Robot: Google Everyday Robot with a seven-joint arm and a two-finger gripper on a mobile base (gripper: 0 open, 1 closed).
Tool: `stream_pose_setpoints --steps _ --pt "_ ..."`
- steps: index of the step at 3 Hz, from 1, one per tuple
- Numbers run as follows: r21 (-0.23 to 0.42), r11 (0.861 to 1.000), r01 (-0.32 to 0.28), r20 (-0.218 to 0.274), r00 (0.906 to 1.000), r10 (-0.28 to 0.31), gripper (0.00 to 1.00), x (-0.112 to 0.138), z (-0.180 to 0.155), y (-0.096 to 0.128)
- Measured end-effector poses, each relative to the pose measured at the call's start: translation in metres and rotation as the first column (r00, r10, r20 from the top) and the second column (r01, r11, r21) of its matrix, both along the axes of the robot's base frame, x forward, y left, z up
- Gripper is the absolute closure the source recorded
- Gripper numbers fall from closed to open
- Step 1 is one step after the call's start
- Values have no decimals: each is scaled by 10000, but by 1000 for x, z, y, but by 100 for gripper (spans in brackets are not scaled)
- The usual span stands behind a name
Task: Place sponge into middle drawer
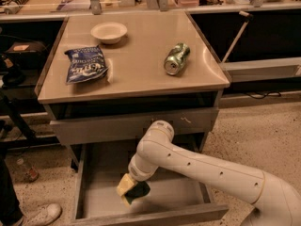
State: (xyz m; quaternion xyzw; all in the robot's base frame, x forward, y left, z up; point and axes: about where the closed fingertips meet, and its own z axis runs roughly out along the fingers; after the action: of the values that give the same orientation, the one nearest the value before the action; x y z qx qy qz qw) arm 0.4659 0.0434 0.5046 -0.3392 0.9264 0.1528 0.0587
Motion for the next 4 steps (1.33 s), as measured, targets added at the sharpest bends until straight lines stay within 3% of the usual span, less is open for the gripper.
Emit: stream_pose_setpoints --steps 1,2,3,4 --pt "289 9964 799 -217 9966 -793 100 14 -24 5" --pt "574 9817 1818 -444 9828 -1794 100 35 -46 4" --pt "497 9606 2735 -710 9603 -2698 100 55 -66 -6" --pt "154 9328 3600 -978 9290 -3569 100 69 -85 -14"
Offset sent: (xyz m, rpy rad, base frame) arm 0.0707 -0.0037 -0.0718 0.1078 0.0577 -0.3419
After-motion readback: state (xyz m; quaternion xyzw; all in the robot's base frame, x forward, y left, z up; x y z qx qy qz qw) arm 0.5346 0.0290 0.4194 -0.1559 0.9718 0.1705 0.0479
